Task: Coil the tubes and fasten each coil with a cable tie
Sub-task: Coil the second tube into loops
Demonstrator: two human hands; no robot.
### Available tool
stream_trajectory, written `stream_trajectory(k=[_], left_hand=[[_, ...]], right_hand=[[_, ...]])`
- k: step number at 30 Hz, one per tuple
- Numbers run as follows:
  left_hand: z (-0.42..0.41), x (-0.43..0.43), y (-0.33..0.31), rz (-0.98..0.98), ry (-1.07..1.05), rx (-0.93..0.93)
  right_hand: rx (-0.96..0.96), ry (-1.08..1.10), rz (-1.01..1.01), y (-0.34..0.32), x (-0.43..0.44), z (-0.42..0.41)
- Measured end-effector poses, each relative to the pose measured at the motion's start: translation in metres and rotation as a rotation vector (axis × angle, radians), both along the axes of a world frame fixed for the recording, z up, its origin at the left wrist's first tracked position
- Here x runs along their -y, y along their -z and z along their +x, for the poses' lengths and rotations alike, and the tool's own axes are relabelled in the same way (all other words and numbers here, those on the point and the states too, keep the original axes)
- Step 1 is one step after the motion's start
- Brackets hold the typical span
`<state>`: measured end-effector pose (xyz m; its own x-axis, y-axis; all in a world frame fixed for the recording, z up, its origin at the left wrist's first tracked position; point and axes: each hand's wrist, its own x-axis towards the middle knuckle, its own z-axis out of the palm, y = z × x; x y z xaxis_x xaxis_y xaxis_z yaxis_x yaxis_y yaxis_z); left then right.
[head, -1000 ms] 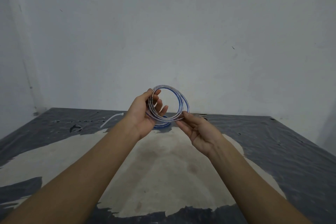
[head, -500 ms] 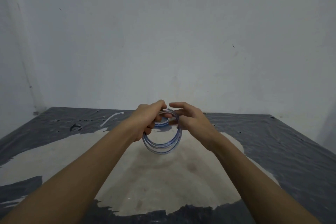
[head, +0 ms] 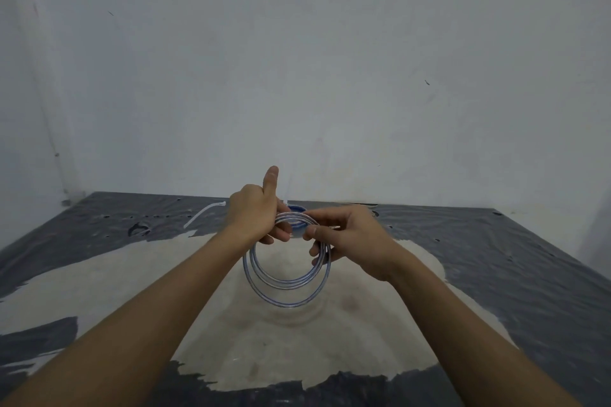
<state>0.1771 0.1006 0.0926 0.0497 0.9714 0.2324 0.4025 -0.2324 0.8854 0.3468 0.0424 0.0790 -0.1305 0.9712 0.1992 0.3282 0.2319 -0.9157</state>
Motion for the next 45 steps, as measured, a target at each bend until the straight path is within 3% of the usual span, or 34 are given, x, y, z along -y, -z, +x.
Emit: stream_trajectory(k=[8, 11, 14, 17, 21, 23, 28, 31, 37, 45], left_hand=[[-0.007, -0.02, 0.005, -0.106, -0.128, 0.21], [-0.019, -0.025, 0.009, -0.316, -0.162, 0.397], [-0.031, -0.021, 0.015, -0.599, -0.05, 0.568], [-0.03, -0.015, 0.018, -0.759, 0.127, 0.502], [-0.013, -0.011, 0.018, -0.797, 0.254, 0.306], [-0.005, -0.009, 0.016, -0.776, 0.283, 0.367], [0.007, -0.01, 0.008, -0.449, 0.162, 0.525], [0.011, -0.01, 0.003, -0.336, 0.097, 0.504], [0.007, -0.006, 0.004, -0.139, 0.103, 0.357], [-0.001, -0.005, 0.009, -0.195, 0.242, 0.368]], right_hand=[[-0.241, 0.188, -0.023, 0.008, -0.01, 0.001], [-0.362, 0.326, -0.013, 0.011, -0.014, 0.009], [-0.51, 0.443, -0.004, 0.013, -0.018, 0.017], [-0.67, 0.497, -0.012, 0.015, -0.021, 0.02], [-0.775, 0.481, -0.052, 0.016, -0.02, 0.016], [-0.811, 0.466, -0.068, 0.014, -0.02, 0.013], [-0.713, 0.428, -0.1, 0.015, -0.017, 0.009], [-0.615, 0.388, -0.099, 0.015, -0.015, 0.002], [-0.596, 0.352, -0.072, 0.013, -0.012, -0.003], [-0.618, 0.248, -0.063, 0.009, -0.009, 0.001]])
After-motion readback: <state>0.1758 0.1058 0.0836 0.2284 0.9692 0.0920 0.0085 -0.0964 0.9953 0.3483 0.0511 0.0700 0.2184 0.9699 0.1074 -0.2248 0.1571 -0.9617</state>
